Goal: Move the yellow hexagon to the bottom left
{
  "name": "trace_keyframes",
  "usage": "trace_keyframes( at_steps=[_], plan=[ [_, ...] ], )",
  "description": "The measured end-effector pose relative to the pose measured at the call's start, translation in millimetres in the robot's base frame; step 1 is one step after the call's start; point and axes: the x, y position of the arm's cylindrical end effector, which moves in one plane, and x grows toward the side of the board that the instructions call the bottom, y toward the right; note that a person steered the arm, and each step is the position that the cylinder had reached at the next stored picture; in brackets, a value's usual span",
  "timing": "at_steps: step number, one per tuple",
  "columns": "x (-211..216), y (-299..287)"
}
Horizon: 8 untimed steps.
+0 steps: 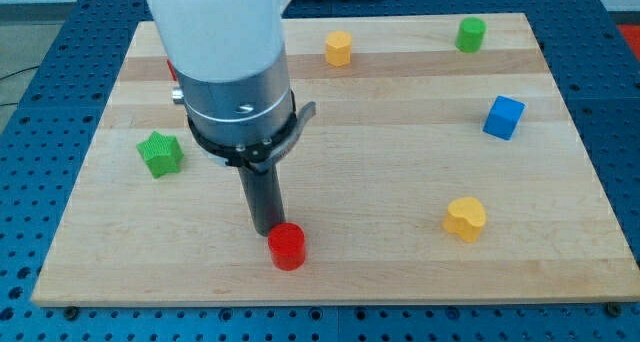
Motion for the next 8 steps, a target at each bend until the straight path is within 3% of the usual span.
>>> trace_keyframes(
  at_steps=[1, 3, 4, 5, 6, 7, 8],
  plan=[
    [-68.0, -8.6],
    [-224.4, 132.9],
    [-278.7, 123.0],
    [-281.7, 84.9],
    [-315.0, 101.1],
    [-307.7, 59.5],
    [-243.4, 42.4]
  ],
)
